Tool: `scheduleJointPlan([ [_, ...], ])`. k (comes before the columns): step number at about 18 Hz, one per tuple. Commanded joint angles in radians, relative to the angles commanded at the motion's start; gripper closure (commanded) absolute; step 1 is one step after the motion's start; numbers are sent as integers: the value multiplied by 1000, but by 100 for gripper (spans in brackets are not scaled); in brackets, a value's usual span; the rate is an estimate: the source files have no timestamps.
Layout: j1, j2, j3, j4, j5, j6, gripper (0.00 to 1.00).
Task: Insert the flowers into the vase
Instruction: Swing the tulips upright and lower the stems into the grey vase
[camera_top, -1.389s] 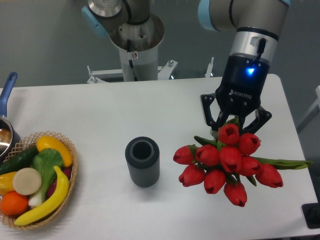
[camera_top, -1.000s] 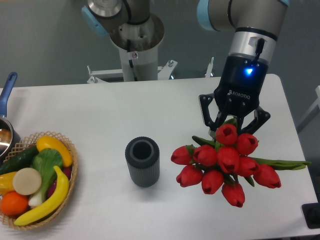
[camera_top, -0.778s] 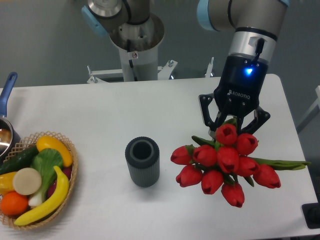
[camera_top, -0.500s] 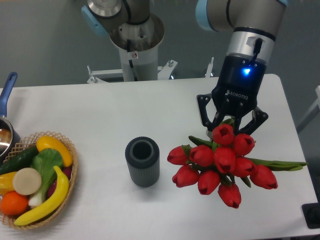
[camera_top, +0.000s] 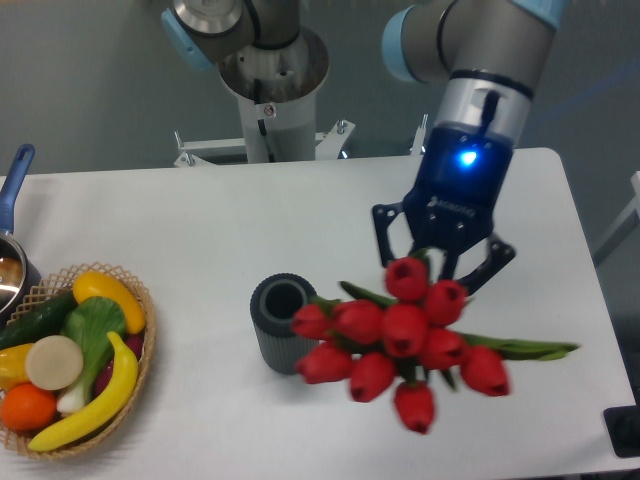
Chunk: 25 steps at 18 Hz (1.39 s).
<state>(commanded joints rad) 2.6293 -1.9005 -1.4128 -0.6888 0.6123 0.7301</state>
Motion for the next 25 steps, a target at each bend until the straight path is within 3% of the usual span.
scheduleJointPlan([
  [5, 3, -19, -31, 0, -204, 92, 68],
  [10, 14, -8, -167, 0, -425, 132, 68],
  [15, 20, 46, -310, 0, -448, 183, 68],
  [22, 34, 64, -380, 0, -516, 187, 69],
  [25, 35, 64, -382, 0, -517, 192, 69],
])
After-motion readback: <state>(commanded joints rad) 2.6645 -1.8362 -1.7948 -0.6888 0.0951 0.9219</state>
